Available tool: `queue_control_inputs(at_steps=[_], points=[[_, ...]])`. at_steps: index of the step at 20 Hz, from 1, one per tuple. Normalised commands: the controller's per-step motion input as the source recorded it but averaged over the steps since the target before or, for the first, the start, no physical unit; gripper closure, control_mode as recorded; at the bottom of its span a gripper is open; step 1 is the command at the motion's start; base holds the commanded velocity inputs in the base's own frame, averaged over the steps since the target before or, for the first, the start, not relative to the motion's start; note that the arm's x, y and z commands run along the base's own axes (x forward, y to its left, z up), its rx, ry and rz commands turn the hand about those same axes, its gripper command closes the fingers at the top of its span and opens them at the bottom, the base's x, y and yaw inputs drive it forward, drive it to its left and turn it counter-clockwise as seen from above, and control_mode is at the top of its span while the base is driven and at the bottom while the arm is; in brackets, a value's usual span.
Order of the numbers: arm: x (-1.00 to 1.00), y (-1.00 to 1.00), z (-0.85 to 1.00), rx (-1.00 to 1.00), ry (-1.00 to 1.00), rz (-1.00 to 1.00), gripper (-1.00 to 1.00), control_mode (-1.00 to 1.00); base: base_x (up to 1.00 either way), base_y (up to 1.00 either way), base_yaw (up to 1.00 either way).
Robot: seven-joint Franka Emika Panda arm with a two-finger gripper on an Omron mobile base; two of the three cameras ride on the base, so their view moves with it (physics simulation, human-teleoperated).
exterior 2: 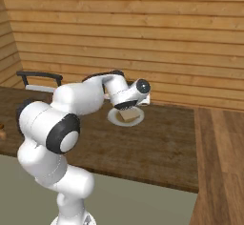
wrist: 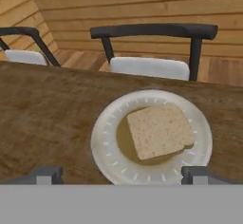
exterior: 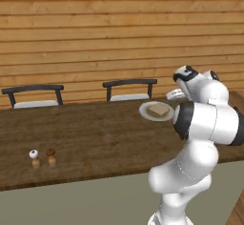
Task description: Start the toaster. Once the lever pops up, take the bread to the plate on the dining counter.
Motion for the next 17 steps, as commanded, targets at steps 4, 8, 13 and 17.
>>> queue_control_inputs(at_steps=[4, 8, 13, 17], points=[[-1.00, 0.26, 0.55, -0.09, 0.00, -0.16, -1.00, -1.00, 0.00, 0.00, 0.00], [-1.00, 0.23, 0.58, -0.08, 0.02, -0.21, -1.00, -1.00, 0.00, 0.00, 0.00], [-0.96, 0.13, 0.58, 0.00, 0.16, -0.15, -1.00, -1.00, 0.00, 0.00, 0.00], [-1.00, 0.07, 0.32, 0.00, 0.07, -0.13, -1.00, -1.00, 0.00, 0.00, 0.00]])
